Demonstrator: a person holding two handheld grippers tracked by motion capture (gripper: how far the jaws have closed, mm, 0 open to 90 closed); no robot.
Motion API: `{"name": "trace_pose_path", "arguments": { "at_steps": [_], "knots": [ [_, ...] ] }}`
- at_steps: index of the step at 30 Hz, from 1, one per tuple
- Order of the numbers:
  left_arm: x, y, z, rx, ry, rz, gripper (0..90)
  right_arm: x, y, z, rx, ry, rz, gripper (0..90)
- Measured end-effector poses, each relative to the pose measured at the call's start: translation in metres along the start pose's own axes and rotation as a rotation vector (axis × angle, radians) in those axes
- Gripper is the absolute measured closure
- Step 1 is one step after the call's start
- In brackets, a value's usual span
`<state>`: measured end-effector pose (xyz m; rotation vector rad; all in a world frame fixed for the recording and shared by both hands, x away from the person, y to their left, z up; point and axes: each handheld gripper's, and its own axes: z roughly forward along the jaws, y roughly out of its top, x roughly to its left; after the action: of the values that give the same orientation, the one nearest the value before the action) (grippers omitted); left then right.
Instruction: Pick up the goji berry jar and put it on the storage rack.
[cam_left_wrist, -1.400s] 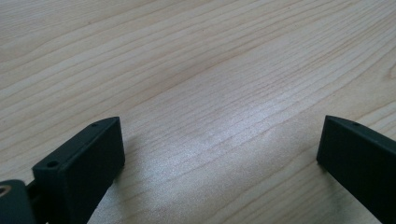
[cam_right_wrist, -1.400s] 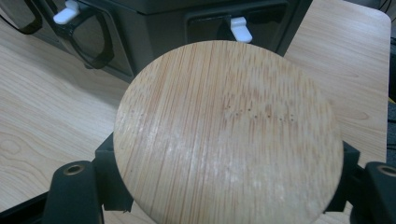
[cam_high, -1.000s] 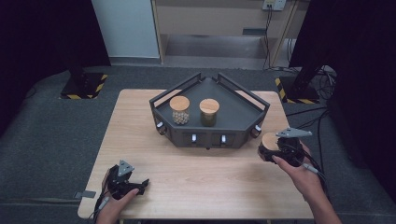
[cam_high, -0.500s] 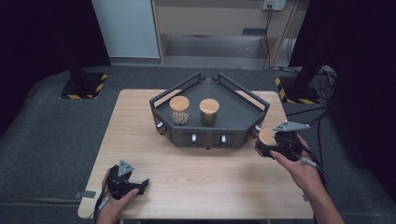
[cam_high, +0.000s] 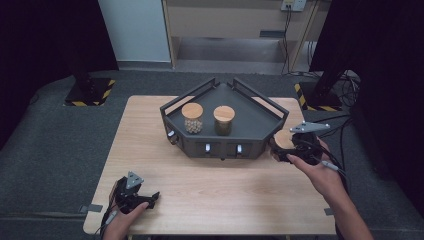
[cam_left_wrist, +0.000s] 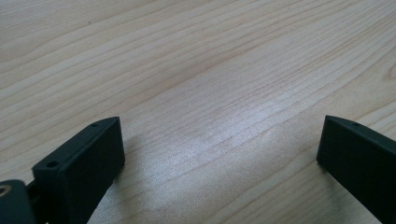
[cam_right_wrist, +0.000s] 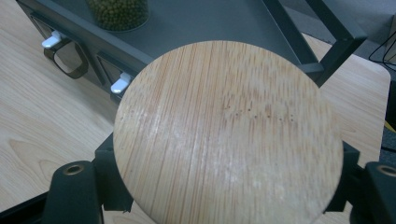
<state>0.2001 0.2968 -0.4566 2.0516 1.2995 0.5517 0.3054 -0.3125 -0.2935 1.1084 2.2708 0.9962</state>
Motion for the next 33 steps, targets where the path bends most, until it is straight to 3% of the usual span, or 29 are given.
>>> {"name": "trace_pose_path", "arguments": {
  "at_steps": [13,33],
  "knots": [
    [0.000,0.000,0.000,0.000,0.000,0.000,0.0,0.002,0.023,0.001,-0.001,0.004,-0.024,26.3],
    [0.000,0.000,0.000,0.000,-0.002,0.000,0.0,-0.002,0.055,0.011,-0.001,-0.001,-0.020,26.3]
  ]
}}
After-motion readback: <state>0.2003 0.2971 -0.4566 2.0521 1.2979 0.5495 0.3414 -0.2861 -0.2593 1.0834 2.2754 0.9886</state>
